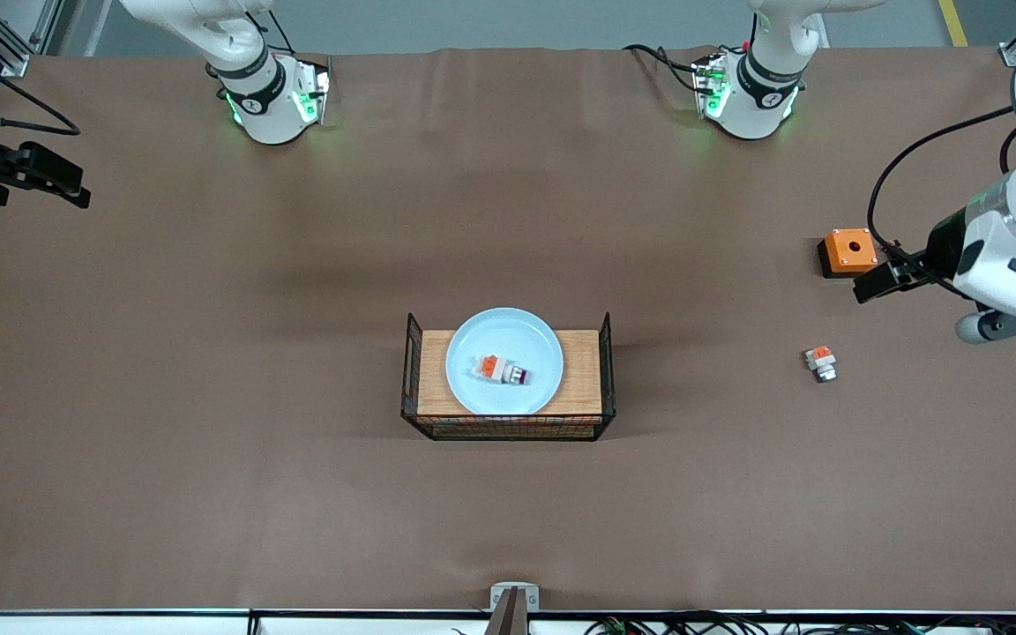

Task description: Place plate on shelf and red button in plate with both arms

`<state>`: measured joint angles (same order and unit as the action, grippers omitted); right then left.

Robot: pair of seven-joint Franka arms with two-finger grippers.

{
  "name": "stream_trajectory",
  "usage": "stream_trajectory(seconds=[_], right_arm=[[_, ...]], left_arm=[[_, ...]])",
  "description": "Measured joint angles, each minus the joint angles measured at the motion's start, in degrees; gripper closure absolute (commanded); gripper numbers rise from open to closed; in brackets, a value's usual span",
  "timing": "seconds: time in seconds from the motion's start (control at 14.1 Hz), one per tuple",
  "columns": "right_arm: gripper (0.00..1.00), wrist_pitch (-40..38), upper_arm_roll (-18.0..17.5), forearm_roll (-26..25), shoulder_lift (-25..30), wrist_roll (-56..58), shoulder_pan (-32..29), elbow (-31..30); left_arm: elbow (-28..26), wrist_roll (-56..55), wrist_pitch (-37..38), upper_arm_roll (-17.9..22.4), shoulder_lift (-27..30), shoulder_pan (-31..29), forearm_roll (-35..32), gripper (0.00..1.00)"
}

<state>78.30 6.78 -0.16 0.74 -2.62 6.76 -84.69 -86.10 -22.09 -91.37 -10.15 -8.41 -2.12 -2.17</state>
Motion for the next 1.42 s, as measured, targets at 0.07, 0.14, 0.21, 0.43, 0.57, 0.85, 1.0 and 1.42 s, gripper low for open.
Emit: stream_trajectory(seconds=[0.07, 0.14, 0.21, 0.43, 0.57, 0.85, 1.0, 1.42], right_arm=[[0.0, 0.6, 0.7, 0.3, 0.3, 0.2, 0.0, -0.4], [0.0, 2.2, 1.2, 0.4, 1.0, 0.5, 0.0, -1.7], [0.0, 3.9, 1.5, 0.5, 2.3, 0.7, -0.1, -3.6], [0.0, 7.4, 1.7, 0.5, 6.4, 1.8, -0.1, -9.3], [0.0, 8.0, 1.1, 0.5, 7.8, 2.3, -0.5, -10.6], [0.0, 8.3, 0.3, 0.5, 8.5, 2.4, -1.3, -11.1], [0.0, 8.3, 0.3, 0.5, 8.7, 2.6, -1.5, -11.3], [0.0, 8.7, -2.4, 0.5, 10.0, 2.7, -3.9, -12.7]], left_arm=[[-3.4, 0.2, -2.5, 0.0, 2.4, -0.1, 0.0, 0.01], [-6.7, 0.9, -4.5, 0.0, 4.7, -0.3, 0.0, 0.01], [-9.1, 1.8, -5.5, 0.0, 6.5, -0.7, 0.0, 0.01], [-10.8, 4.3, -6.4, 0.1, 9.0, -2.6, 0.0, 0.01], [-10.6, 7.6, -6.5, 0.3, 9.5, -3.7, 0.1, 0.01], [-9.6, 16.9, -5.4, 1.0, 10.1, -7.1, 1.6, 0.01], [-8.5, 17.5, -5.2, 1.0, 10.4, -7.0, 1.8, 0.01], [-3.7, 17.5, -5.2, 0.5, 8.0, -6.6, 1.8, 0.0]])
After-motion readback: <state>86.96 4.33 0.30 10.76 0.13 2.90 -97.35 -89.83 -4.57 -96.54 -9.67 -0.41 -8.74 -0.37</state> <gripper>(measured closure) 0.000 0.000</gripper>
